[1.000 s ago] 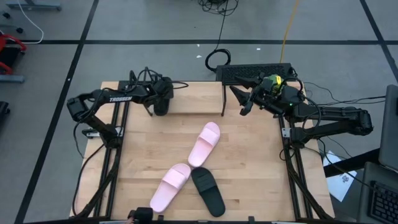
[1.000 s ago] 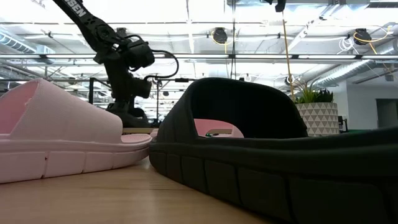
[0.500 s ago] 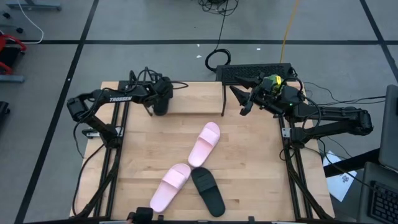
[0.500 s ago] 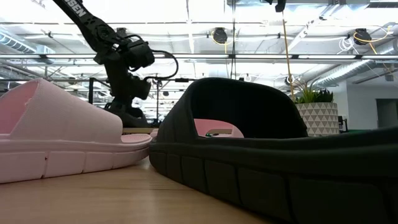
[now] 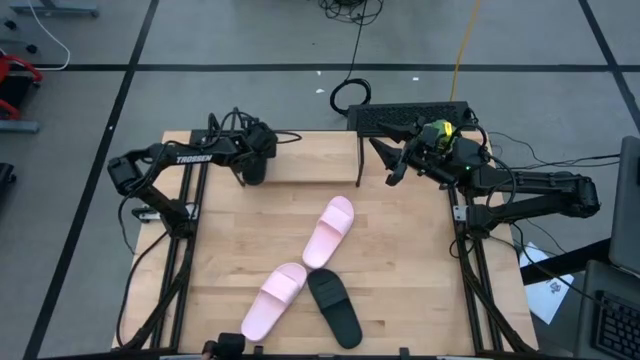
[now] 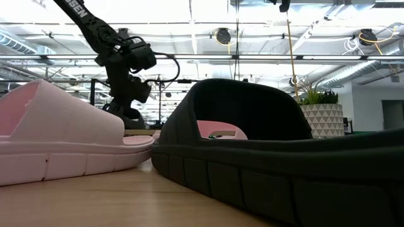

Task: Pick and place slides into the shelf
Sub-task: Put the top black slipper on the shelf, then put the black slipper on the shelf

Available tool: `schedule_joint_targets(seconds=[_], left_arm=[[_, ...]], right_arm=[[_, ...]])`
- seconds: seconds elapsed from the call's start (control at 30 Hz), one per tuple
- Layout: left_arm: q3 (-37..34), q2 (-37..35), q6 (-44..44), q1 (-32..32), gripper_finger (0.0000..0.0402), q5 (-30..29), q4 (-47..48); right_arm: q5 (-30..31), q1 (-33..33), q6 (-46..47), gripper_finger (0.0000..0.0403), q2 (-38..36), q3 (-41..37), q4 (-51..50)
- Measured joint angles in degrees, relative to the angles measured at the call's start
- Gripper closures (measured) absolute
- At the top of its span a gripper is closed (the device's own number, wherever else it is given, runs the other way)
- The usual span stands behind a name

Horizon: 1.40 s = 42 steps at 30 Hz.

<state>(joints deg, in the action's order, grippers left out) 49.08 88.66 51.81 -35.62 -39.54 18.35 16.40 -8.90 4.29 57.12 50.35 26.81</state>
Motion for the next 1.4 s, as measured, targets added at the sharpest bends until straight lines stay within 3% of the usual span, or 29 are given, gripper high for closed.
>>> schedule_joint_targets(seconds=[1.1, 1.4], left_arm=[[0.02, -0.15, -1.53, 0.48, 0.0197, 1.08, 1.2], [0.04, -2.89, -2.36, 2.13, 0.0159, 1.11, 1.17]], right_arm=[[0.0, 0.02, -0.04, 0.019, 0.0, 0.0, -0.02], [0.0, 0.02, -0.04, 0.019, 0.0, 0.0, -0.02]])
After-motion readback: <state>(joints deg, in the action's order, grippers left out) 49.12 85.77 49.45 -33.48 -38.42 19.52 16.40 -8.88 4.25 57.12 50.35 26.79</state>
